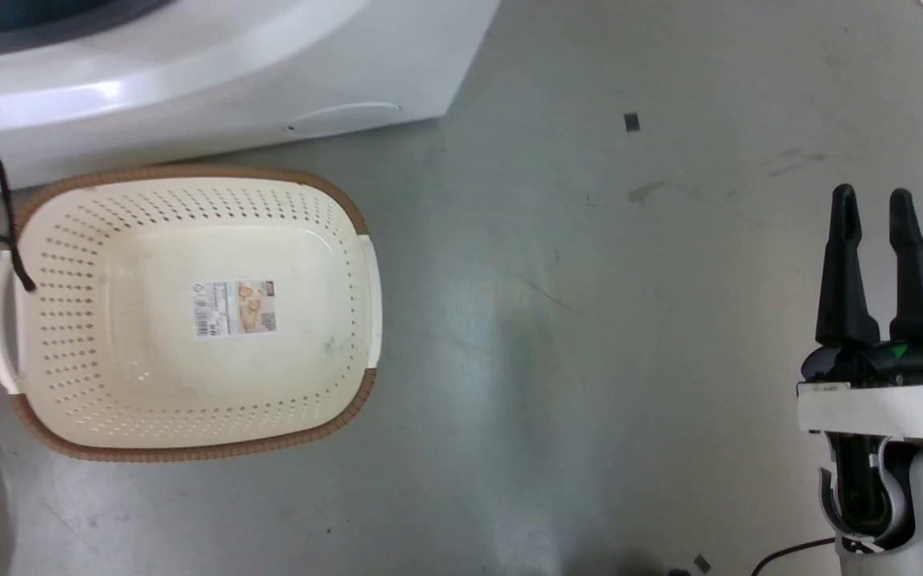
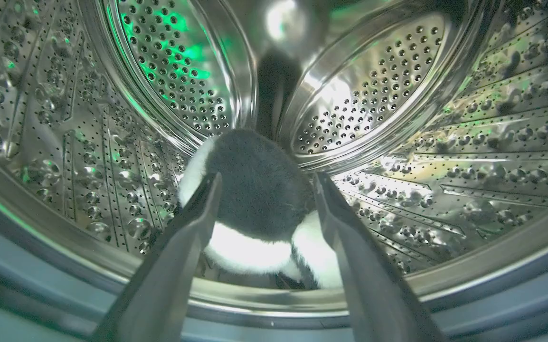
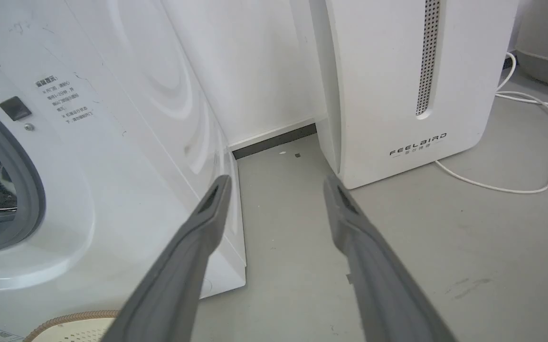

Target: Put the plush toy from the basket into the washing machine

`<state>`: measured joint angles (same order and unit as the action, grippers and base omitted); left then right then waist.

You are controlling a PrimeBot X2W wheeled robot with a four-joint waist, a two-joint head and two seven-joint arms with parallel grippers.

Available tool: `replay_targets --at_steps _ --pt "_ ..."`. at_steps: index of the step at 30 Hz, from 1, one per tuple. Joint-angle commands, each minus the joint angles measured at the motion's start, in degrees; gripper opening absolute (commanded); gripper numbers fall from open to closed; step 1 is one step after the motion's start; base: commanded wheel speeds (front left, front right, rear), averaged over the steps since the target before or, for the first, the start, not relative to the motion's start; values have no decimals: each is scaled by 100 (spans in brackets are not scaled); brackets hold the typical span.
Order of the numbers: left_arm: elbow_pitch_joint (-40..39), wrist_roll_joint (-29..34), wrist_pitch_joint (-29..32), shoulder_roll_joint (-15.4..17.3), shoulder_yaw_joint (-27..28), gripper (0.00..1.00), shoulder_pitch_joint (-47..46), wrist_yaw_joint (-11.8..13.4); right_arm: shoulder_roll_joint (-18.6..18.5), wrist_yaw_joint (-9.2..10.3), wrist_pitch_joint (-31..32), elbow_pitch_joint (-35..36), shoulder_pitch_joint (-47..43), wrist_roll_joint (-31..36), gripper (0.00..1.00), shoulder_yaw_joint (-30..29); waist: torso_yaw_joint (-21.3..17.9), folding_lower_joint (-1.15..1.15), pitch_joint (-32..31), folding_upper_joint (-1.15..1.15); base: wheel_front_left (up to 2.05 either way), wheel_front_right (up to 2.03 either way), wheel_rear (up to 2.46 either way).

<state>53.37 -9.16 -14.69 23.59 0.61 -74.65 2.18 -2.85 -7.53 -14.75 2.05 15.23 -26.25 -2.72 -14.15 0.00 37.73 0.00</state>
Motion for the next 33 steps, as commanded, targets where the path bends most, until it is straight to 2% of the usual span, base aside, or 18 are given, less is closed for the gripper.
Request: replay_targets --at_steps 1,13,24,33 --pt "-18 20 -30 -41 -12 100 160 -1 -3 4 -25 -25 -77 38 100 -4 124 0 -189 0 0 0 0" --pt "-713 52 -30 -380 55 100 1324 17 -3 4 -25 -156 -331 371 100 -68 467 0 -930 0 0 0 0" --pt "-2120 232 -30 -902 160 100 3000 291 -3 4 -25 -188 -771 752 100 -172 880 0 -1723 0 0 0 0" --pt "-3122 447 -30 -1354 122 100 4487 364 -3 4 -25 -135 -1065 1126 100 -251 1175 0 -2339 0 0 0 0"
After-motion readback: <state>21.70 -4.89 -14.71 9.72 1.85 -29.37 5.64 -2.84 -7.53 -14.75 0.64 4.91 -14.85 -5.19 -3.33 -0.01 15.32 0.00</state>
